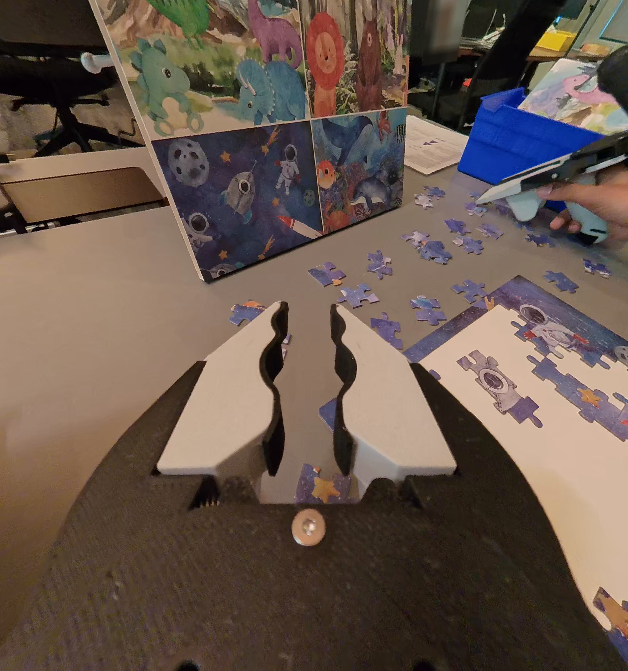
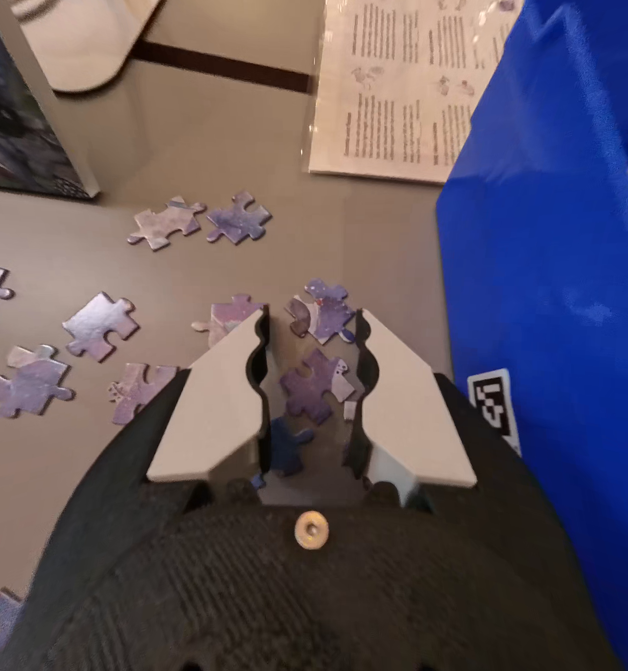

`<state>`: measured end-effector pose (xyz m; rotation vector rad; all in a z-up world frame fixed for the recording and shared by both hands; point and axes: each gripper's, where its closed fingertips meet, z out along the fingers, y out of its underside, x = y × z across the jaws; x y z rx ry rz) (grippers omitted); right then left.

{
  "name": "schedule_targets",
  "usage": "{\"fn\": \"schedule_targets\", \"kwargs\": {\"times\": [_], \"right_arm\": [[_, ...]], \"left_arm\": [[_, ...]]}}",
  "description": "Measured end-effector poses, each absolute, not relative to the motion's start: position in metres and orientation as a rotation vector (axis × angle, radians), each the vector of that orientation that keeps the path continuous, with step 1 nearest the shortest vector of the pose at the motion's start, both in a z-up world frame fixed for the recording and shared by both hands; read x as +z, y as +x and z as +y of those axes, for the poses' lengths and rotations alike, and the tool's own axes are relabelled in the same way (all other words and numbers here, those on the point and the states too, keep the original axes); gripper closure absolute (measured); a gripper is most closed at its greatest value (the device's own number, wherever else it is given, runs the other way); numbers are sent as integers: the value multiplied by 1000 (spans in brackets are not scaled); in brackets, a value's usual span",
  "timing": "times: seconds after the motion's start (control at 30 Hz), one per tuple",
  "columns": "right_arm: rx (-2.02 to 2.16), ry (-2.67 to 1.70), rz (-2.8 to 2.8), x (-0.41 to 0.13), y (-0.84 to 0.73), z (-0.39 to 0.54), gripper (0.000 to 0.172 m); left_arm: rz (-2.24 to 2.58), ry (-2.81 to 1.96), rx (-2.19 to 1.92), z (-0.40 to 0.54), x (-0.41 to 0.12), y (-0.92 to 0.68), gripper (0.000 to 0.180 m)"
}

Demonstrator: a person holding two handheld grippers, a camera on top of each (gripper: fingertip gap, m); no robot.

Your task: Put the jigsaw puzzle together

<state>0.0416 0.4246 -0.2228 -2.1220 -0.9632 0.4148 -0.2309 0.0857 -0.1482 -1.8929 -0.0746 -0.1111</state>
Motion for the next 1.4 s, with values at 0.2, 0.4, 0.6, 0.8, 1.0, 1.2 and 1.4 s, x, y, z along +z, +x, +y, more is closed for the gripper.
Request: {"fn": "schedule_targets", "kwargs": {"times": [0.2,0.4,0.6,0.8,1.0,1.2,1.4], "right_arm": [[448,-2122,-973,-225,46,427,142],[422,-2054,-1027,-217,46,422,172],[399,-2014,-1022,-207,49,419,161],[355,-2033,-893,-205,67,433,154],[325,-2060,-843,-210,71,440,155],[357,-2116,-858,-219,65,439,146],[520,-2157,-915,-223,51,423,156]], "left_arm": [[-70,-1903,-113,87,-150,-230,158],[-71,-1902,-116,86,-150,-229,158],[-70,-1904,-115,86,-151,-229,158],[-72,-1901,-116,86,-150,-230,158],[-69,-1903,-115,86,-150,-229,158],[-68,-1904,-117,87,-151,-229,158],[-67,-1907,-116,87,-151,-229,158]]}}
